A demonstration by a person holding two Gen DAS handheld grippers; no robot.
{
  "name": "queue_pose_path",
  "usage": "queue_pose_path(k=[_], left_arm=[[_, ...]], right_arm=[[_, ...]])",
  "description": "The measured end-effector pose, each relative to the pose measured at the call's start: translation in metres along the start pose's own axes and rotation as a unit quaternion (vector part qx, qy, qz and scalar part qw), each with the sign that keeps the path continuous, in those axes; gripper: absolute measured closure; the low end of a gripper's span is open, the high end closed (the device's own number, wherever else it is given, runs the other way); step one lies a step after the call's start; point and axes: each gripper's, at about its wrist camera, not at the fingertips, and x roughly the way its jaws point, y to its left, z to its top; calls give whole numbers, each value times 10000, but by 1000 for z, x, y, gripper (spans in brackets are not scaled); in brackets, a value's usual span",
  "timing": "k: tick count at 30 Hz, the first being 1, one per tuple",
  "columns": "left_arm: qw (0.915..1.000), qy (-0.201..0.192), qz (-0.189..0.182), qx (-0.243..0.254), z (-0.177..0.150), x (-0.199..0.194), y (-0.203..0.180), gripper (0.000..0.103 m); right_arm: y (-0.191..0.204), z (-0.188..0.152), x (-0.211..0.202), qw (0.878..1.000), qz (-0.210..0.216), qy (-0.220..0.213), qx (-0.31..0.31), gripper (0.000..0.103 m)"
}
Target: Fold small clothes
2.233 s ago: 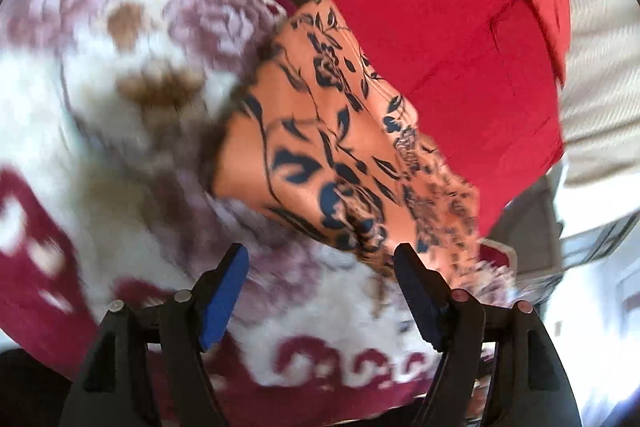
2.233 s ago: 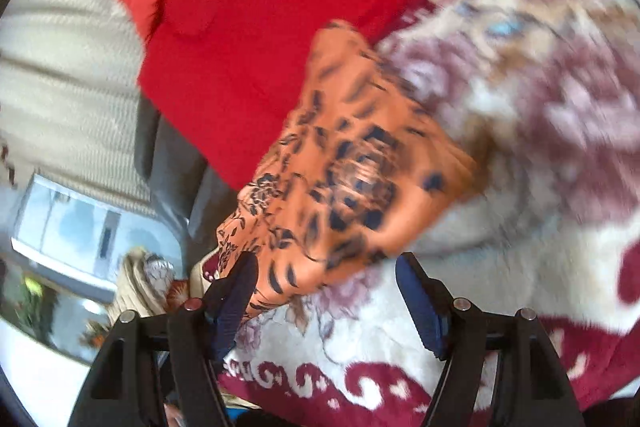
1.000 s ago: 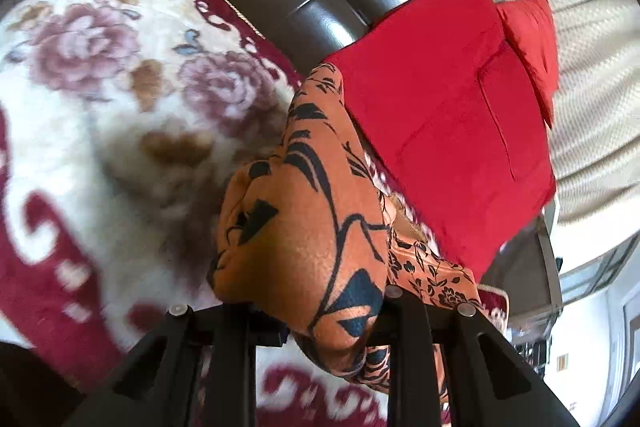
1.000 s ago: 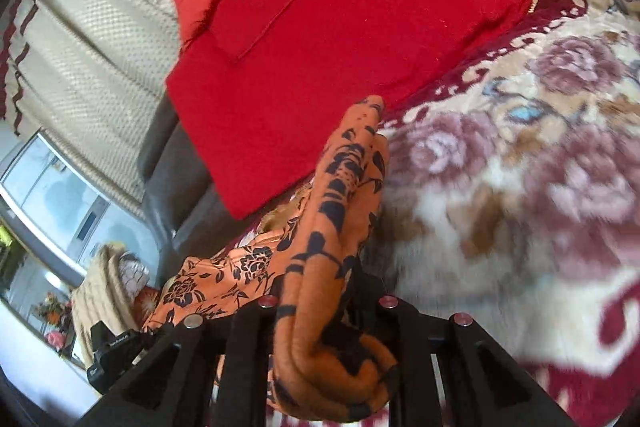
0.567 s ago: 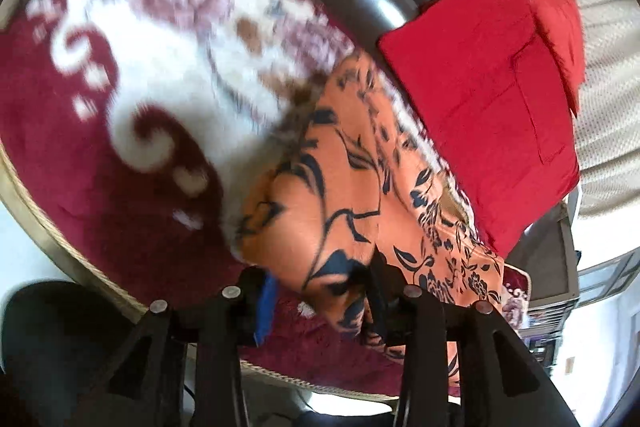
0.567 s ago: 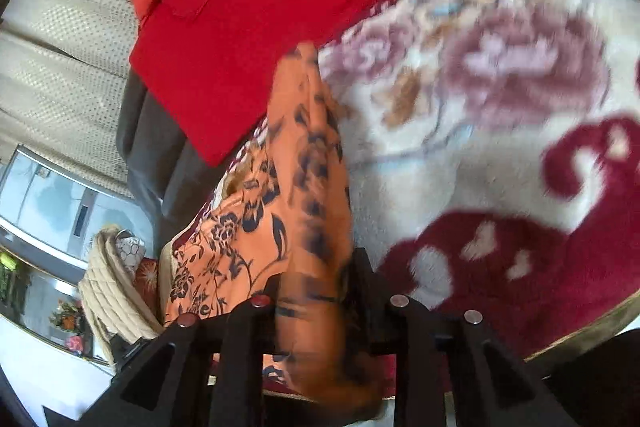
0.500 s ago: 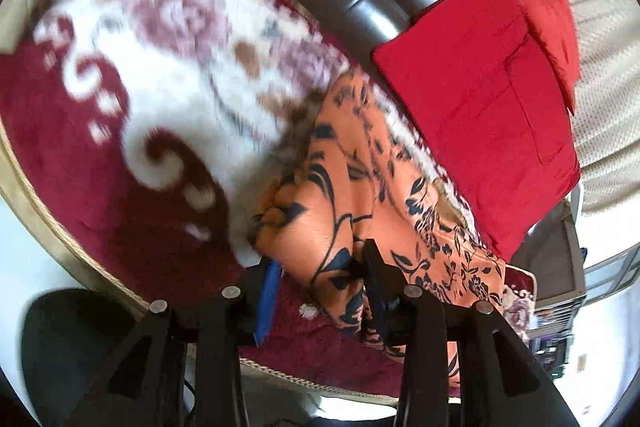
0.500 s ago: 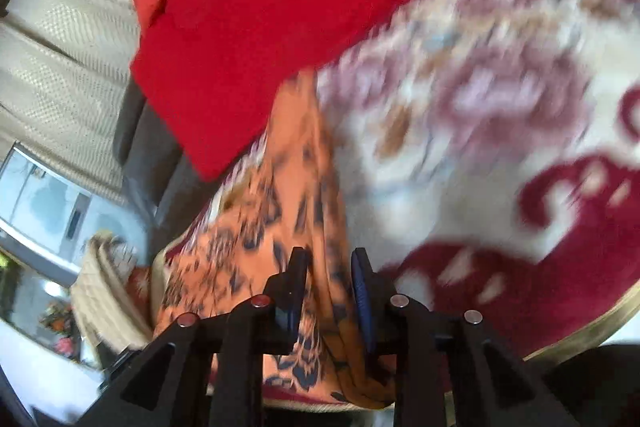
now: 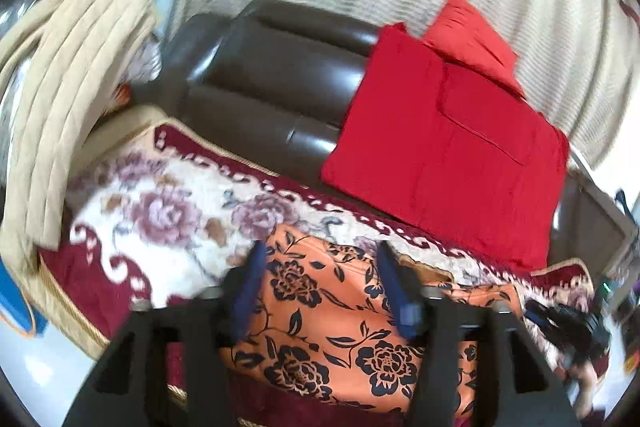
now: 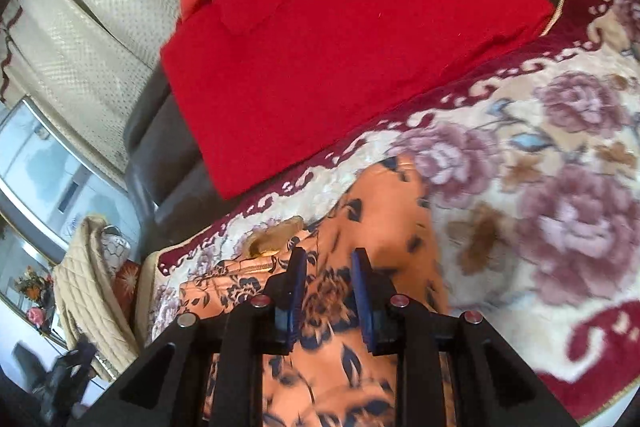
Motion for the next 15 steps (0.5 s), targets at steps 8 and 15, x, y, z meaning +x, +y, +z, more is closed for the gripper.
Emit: queue_pose_path(k=[8,15], left_arm=[[9821,1789,-116,570,-51,96,-20,34],[9700,2214,350,945,-94,133,-11,34]], right_arm=[[-44,-2,54,9938,109,609,928,78],[-20,-19,-20,9978,439,403,288,76]])
